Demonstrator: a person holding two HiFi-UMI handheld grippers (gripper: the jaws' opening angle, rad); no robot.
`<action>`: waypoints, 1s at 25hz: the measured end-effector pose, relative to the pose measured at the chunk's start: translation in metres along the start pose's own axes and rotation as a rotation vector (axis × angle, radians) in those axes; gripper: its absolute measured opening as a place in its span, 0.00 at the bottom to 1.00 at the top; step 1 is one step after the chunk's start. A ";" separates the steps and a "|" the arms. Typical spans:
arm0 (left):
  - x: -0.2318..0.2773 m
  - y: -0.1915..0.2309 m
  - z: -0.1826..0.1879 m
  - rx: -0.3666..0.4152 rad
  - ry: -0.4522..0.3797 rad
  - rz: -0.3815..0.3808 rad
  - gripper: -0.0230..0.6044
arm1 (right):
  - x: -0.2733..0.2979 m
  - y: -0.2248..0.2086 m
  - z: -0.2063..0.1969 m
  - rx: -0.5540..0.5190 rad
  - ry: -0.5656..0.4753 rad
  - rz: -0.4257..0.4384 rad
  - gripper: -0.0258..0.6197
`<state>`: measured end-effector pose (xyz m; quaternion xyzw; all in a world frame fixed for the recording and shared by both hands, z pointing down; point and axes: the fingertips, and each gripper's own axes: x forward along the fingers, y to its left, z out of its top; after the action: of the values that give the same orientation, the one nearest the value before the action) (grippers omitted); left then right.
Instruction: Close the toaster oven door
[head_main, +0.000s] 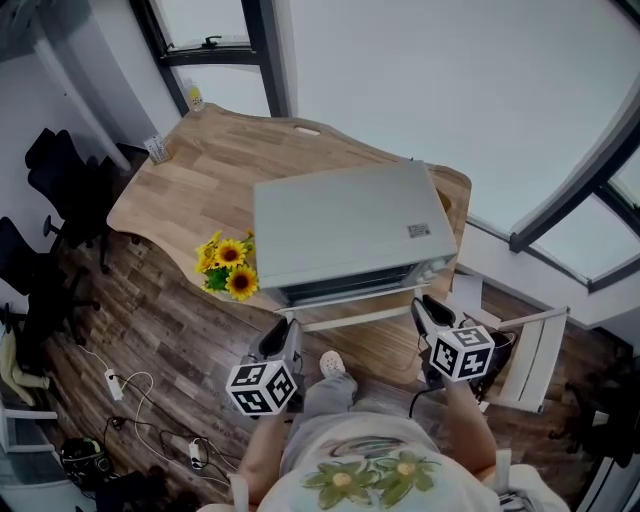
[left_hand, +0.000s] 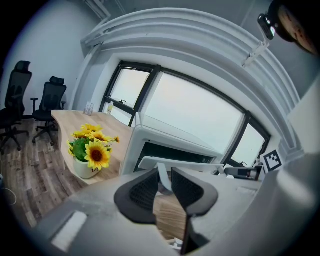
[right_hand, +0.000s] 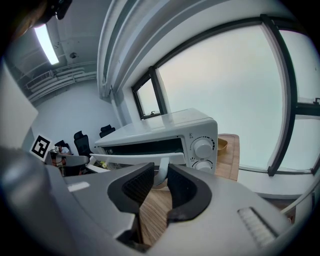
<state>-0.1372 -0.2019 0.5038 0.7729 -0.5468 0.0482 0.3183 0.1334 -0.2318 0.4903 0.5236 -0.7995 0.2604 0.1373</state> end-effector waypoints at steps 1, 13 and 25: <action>0.001 0.000 0.001 -0.001 0.006 0.000 0.19 | 0.000 0.000 0.001 0.002 0.003 -0.002 0.17; 0.014 0.003 0.017 -0.013 0.023 0.003 0.19 | 0.014 -0.003 0.017 0.011 0.040 -0.008 0.18; 0.024 0.006 0.028 -0.018 0.019 0.001 0.19 | 0.025 -0.006 0.028 0.026 0.028 -0.004 0.18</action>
<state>-0.1411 -0.2381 0.4942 0.7692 -0.5446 0.0506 0.3306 0.1300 -0.2688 0.4810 0.5231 -0.7931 0.2777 0.1423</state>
